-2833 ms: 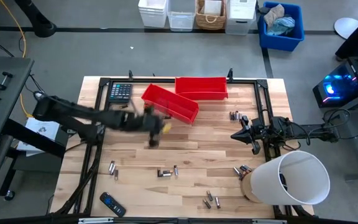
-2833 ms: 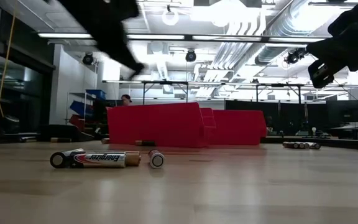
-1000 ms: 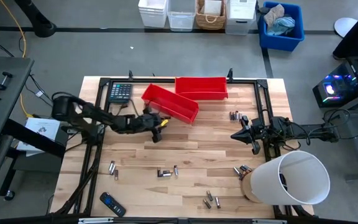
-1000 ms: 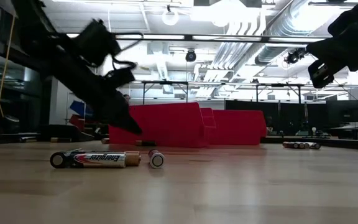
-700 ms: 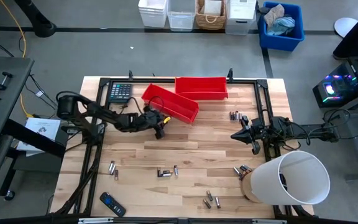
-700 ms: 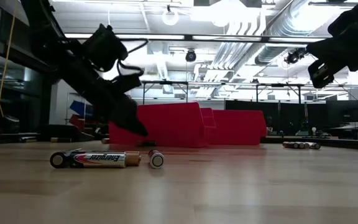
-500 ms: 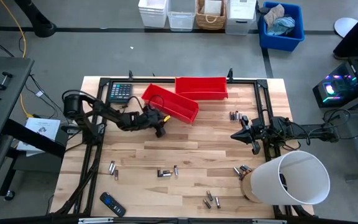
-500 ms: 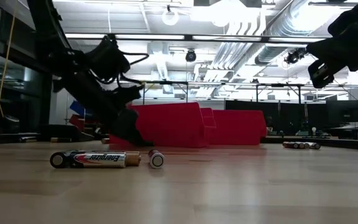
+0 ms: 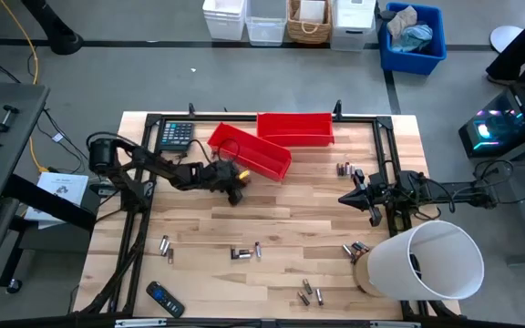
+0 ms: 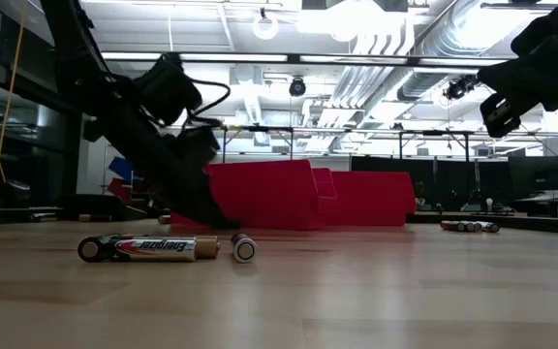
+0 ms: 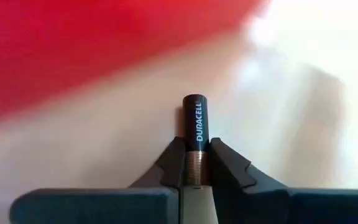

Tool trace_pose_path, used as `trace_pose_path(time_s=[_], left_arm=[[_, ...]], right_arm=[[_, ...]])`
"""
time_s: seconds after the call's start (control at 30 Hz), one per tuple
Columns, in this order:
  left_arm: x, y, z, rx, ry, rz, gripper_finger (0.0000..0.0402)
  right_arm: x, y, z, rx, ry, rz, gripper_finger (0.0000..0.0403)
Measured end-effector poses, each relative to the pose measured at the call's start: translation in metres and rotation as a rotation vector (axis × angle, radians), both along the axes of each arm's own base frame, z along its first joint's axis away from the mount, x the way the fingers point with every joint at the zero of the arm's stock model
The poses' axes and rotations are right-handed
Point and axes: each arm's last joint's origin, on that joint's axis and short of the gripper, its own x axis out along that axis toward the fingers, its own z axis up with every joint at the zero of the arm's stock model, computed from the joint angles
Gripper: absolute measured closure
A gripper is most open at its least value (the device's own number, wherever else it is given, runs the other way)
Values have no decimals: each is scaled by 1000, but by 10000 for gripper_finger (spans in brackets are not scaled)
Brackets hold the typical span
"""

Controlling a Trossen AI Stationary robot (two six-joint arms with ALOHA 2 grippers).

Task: Sort batteries
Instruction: Put the black battery into the bottom red bin

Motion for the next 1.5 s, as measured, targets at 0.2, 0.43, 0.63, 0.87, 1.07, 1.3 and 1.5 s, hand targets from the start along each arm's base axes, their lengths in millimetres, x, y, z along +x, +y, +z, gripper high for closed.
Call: trace_pose_path(time_s=[0.2,0.43,0.63,0.87,1.07,1.3,1.5], left_arm=[[0,-38,52,12,-216,-232,368],[-26,-6,111,312,-359,105,368],[-52,51,93,195,-155,204,366],[-55,69,97,234,-135,229,242],[-48,72,133,288,3,151,183],[-82,79,158,213,522,448,193],[-105,91,129,-66,699,590,199]], right_arm=[[0,0,0,0,0,0,402],[0,0,0,0,0,0,402],[0,0,0,0,0,0,402],[0,0,0,0,0,0,402],[0,0,0,0,-1,0,402],[0,0,0,0,0,0,402],[0,0,0,0,0,0,402]])
